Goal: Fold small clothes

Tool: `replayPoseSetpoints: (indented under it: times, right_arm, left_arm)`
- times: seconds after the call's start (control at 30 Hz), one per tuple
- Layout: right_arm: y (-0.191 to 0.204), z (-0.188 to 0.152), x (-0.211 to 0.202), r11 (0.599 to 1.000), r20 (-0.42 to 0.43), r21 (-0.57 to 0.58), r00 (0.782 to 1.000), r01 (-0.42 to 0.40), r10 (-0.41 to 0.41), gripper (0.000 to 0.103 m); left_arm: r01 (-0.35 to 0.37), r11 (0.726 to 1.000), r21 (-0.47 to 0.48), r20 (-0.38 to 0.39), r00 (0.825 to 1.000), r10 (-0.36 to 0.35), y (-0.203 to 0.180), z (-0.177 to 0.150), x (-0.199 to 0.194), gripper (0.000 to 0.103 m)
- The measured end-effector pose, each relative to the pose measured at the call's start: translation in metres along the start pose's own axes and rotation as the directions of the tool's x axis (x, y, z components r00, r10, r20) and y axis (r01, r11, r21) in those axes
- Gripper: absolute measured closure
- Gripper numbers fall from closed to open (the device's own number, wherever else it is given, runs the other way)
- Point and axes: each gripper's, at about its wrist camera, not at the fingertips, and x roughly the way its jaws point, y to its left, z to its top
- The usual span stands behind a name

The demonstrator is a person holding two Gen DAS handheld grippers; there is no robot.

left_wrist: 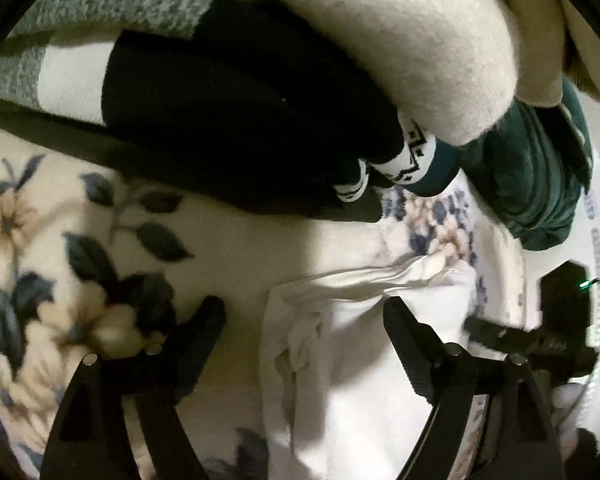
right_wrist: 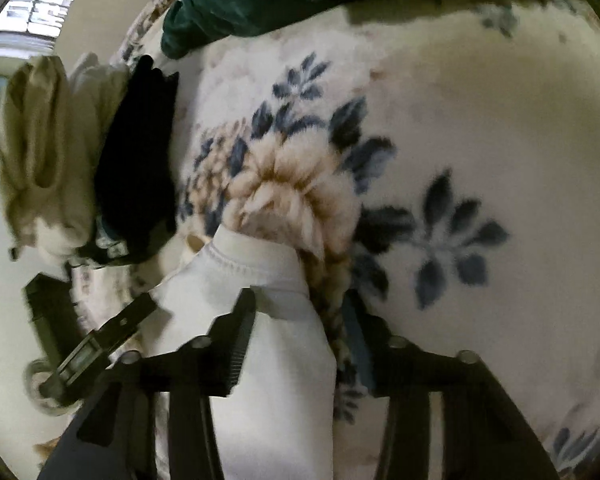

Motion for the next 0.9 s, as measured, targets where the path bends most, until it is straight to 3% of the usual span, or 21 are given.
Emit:
replayPoseSetpoints:
  times: [0.13, 0.17, 0.2, 0.27, 0.33, 0.4, 0.43, 0.73, 0.9]
  right_arm:
    - [-0.010, 0.005, 0.019, 0.990, -0.084, -0.002, 0.986, -0.142, 0.141, 0.045]
    - [-0.009, 0.009, 0.024, 0.984, -0.095, 0.005, 0.979, -0.181, 0.180, 0.045]
    - [-0.009, 0.011, 0.027, 0.978, -0.103, 0.004, 0.972, -0.210, 0.209, 0.045]
    - [-0.003, 0.012, 0.034, 0.970, -0.127, -0.011, 0.963, -0.243, 0.239, 0.045]
    - [0.003, 0.014, 0.035, 0.970, -0.118, -0.036, 0.965, -0.241, 0.235, 0.049]
    - [0.007, 0.015, 0.031, 0.971, -0.098, -0.056, 0.969, -0.232, 0.226, 0.077]
    - [0.011, 0.014, 0.027, 0.970, -0.085, -0.070, 0.970, -0.233, 0.227, 0.082]
    - [0.066, -0.011, -0.013, 0.950, 0.014, -0.270, 0.986, -0.155, 0.164, 0.088]
    - [0.085, -0.034, -0.043, 0.929, 0.071, -0.348, 0.984, -0.127, 0.161, 0.088]
  left_arm:
    - [0.047, 0.999, -0.003, 0.022, 0.999, -0.047, 0.000, -0.002, 0.000, 0.024]
    - [0.059, 0.998, 0.024, 0.026, 0.998, -0.059, -0.005, -0.004, -0.001, 0.029]
    - [0.061, 0.997, 0.049, 0.027, 0.998, -0.062, -0.010, -0.007, -0.001, 0.058]
    - [0.036, 0.995, 0.093, 0.009, 0.999, -0.037, -0.018, -0.011, 0.003, 0.091]
    - [0.021, 0.991, 0.134, 0.043, 0.999, -0.027, -0.023, -0.014, 0.000, 0.091]
    - [0.023, 0.988, 0.153, 0.063, 0.998, -0.032, -0.026, -0.016, -0.006, 0.092]
    - [0.027, 0.988, 0.155, 0.074, 0.997, -0.039, -0.027, -0.016, -0.009, 0.092]
    - [0.023, 0.970, 0.242, 0.173, 0.983, -0.067, -0.048, -0.023, -0.059, 0.093]
    - [0.041, 0.961, 0.274, 0.211, 0.972, -0.101, -0.058, -0.038, -0.090, 0.093]
